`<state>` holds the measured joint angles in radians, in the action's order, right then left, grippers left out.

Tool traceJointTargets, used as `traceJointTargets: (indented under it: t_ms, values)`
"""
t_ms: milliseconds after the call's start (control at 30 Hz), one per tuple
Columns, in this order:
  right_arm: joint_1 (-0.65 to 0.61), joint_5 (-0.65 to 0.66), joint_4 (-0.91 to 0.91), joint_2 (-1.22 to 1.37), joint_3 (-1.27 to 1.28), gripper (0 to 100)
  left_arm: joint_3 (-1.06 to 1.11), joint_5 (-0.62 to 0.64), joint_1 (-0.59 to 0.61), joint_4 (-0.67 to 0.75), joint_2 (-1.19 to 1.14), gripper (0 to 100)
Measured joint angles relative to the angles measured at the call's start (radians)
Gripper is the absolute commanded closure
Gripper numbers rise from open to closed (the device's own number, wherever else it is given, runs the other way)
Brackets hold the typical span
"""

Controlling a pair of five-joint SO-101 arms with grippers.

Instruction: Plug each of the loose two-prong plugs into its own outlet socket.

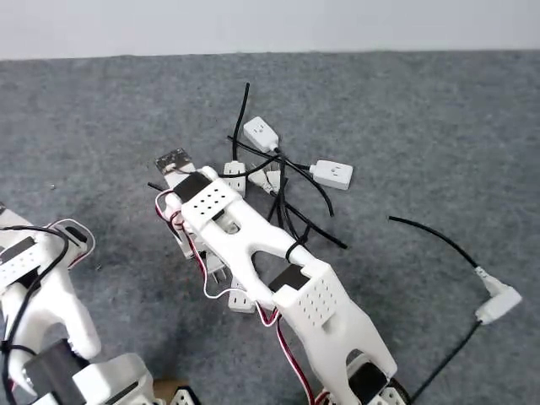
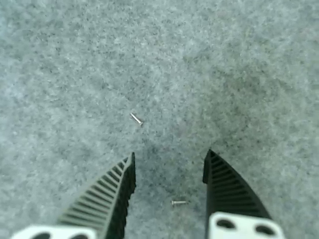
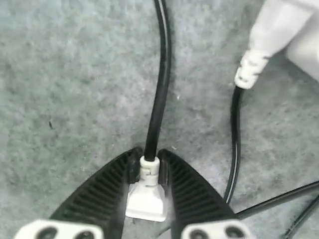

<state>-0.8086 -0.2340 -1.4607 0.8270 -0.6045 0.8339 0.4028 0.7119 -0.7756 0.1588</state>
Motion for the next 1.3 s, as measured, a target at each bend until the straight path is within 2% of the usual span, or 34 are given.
traceJointTargets:
  t_ms: [167, 333, 567, 667, 800, 967, 1100, 1300]
  values:
    - [0.003, 0.000, -0.003, 0.000, 0.000, 99.1, 0.000, 0.000, 0.000, 0.000, 0.000, 79]
    - [0.005, 0.000, -0.084, -0.075, 0.003, 99.1, 0.000, -0.012, -0.021, 0.000, 0.000, 80]
    - [0.005, 0.018, -0.153, -0.331, 0.140, 99.1, 0.017, -0.166, -0.126, -0.020, 0.000, 80]
    - [0.005, 0.049, -0.155, -0.448, 0.210, 99.1, 0.017, -0.229, -0.180, -0.052, 0.000, 85]
    - [0.005, 0.083, -0.106, -0.606, 0.327, 99.1, 0.025, -0.322, -0.236, -0.069, -0.003, 100]
    - [0.002, 0.132, -0.015, -0.806, 0.491, 99.1, 0.032, -0.379, -0.298, -0.094, -0.005, 99]
    - [-0.058, 0.169, 0.066, -0.957, 0.631, 99.1, 0.026, -0.430, -0.373, -0.138, -0.071, 99]
    - [-0.089, 0.183, 0.226, -1.082, 0.821, 99.1, -0.086, -0.488, -0.388, -0.221, -0.181, 99]
